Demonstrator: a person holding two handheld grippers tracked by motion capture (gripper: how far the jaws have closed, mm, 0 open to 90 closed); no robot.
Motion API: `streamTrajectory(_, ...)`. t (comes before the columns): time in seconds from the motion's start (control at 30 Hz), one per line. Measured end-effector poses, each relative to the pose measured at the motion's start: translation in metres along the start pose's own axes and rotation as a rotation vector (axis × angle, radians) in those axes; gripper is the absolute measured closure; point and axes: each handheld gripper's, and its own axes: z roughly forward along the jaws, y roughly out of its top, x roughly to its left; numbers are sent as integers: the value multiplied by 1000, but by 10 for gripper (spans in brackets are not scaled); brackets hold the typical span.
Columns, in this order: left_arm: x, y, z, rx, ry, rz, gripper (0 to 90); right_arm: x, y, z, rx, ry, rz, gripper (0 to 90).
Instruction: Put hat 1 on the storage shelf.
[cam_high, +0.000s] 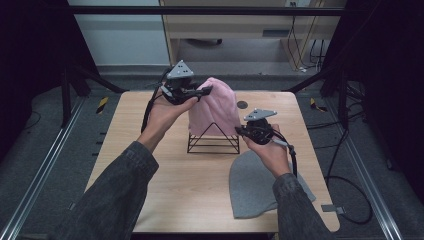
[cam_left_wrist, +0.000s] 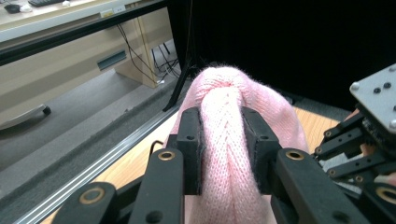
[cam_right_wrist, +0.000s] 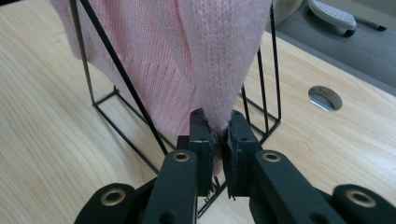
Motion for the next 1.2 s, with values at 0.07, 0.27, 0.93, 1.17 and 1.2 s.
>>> streamTrajectory(0.07,-1,-2,0,7,-5,7,713,0,-3,0,5,-2,5,832)
streamTrajectory(0.27,-6,-10,2,33,-10,16,712,0,-12,2,23,-10,2,832)
streamTrajectory(0.93,-12,-25,2,60,-23,5,712,0,-20,10,63,-21,17,829)
streamTrajectory(1.17,-14,-29,5,67,-30,1,711,1,-23,16,83,-21,14,823)
streamTrajectory(1.2,-15,-29,5,70,-31,2,711,1,-23,17,87,-19,15,820)
